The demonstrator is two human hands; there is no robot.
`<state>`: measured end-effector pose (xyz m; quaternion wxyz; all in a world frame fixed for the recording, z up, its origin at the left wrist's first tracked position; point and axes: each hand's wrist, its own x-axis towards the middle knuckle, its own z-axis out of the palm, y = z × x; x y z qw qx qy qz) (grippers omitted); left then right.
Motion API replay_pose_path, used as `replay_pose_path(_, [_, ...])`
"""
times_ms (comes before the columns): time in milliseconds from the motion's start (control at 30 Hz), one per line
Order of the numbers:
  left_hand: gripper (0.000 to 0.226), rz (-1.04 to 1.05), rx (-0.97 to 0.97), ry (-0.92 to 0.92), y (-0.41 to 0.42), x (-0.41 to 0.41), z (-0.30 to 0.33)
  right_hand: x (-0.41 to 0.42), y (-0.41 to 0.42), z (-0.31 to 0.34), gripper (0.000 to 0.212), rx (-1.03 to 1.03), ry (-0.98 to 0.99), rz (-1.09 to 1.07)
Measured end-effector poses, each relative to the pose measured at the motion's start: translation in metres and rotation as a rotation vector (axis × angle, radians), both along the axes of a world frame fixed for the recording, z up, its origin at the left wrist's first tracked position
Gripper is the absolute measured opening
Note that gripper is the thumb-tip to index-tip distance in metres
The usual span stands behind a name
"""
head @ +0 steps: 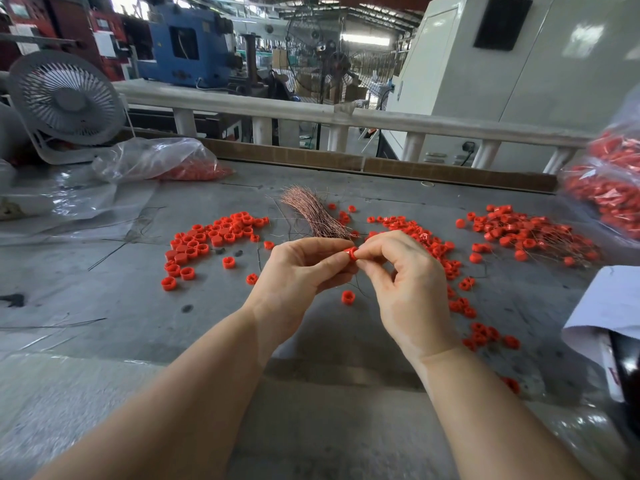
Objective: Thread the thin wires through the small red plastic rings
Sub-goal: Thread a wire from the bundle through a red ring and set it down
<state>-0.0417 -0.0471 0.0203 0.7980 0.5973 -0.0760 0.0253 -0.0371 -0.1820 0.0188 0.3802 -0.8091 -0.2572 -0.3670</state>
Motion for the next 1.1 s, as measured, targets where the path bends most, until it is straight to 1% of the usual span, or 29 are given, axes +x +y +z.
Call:
replay_pose_path(200, [0.017, -0.003, 0.002, 0.005, 0.001, 0.0, 0.0004, -0.0003, 0.0007, 0.0004, 0.009, 0.0, 0.02, 0.001])
replay_pose_path(467, [0.016, -0.024, -0.051, 0.064, 0.0011, -0.0008, 0.0008, -0.0029, 0.002, 0.0009, 0.006, -0.018, 0.036, 0.006])
replay_pose_path(567, [0.015, -0.019, -0.042, 0.083, 0.0005, -0.0019, 0.0015, -0.0036, 0.0021, 0.0009, 0.006, -0.039, 0.048, -0.006])
replay_pose_path(767, [0.013, -0.015, -0.043, 0.118, 0.0001, -0.003, 0.0026, -0.0036, 0.0026, 0.0017, 0.005, 0.021, 0.113, 0.0])
replay_pose_path(1100, [0.017, -0.056, -0.064, 0.126, -0.0015, -0.0023, 0.0024, -0.0011, 0.0016, 0.0, 0.007, 0.038, 0.16, -0.024])
